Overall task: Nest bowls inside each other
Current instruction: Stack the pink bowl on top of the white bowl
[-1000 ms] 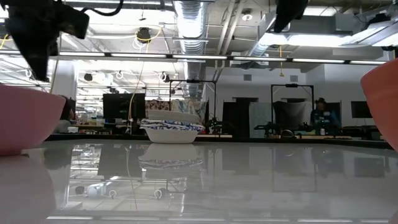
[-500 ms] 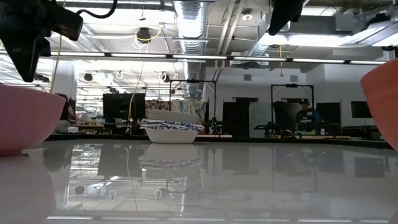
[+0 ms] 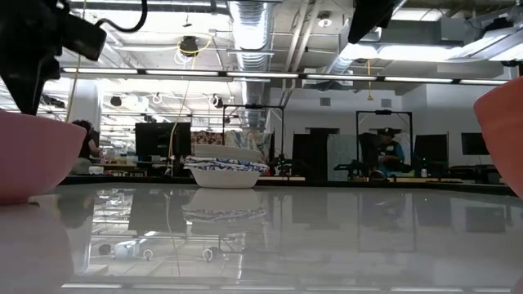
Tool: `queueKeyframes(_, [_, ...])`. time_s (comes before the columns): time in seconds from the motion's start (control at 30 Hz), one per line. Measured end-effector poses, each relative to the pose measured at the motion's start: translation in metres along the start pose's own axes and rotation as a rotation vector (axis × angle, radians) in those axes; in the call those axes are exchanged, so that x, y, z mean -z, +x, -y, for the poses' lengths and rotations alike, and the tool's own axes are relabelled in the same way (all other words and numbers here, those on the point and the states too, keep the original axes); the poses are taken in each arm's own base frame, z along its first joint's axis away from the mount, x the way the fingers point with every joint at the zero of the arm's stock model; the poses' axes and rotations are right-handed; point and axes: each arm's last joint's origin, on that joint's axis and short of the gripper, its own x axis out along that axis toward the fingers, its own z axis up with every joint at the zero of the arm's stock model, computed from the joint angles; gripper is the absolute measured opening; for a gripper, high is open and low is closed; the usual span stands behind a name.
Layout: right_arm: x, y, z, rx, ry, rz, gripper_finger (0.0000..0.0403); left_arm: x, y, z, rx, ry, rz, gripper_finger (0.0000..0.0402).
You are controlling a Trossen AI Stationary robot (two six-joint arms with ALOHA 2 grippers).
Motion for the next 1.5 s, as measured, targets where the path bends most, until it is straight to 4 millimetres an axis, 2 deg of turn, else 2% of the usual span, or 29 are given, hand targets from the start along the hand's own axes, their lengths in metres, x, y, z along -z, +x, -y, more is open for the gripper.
queueKeyframes(0.3, [-0.001,0.000,0.001,0.004,0.004,0.001,0.0009,0.011,0.021,-0.008,-0.042,-0.006,-0.058,0.0165])
queueKeyframes(0.8, [0.000,0.000,0.001,0.002,0.004,0.000,0.0009,0.008,0.023,-0.002,0.028,0.007,-0.036,0.0165])
queueKeyframes(0.93, [0.000,0.000,0.001,0.002,0.004,0.000,0.0009,0.012,0.036,-0.004,0.054,-0.004,-0.064,0.0159])
queueKeyframes(1.13, [0.000,0.000,0.001,0.002,0.004,0.000,0.0009,0.019,0.056,-0.010,0.088,-0.060,-0.118,0.0127])
queueKeyframes(1.23, [0.000,0.000,0.001,0.002,0.002,0.000,0.0009,0.019,0.057,-0.010,0.074,-0.066,-0.106,0.0090])
queueKeyframes(1.37, [0.000,0.000,0.001,0.002,0.001,0.000,0.0009,0.018,0.057,-0.010,0.066,-0.066,-0.082,0.0019])
queueKeyframes(1.5, [0.000,0.000,0.001,0.002,0.001,0.000,0.0009,0.017,0.057,-0.011,0.056,-0.088,-0.060,0.0004])
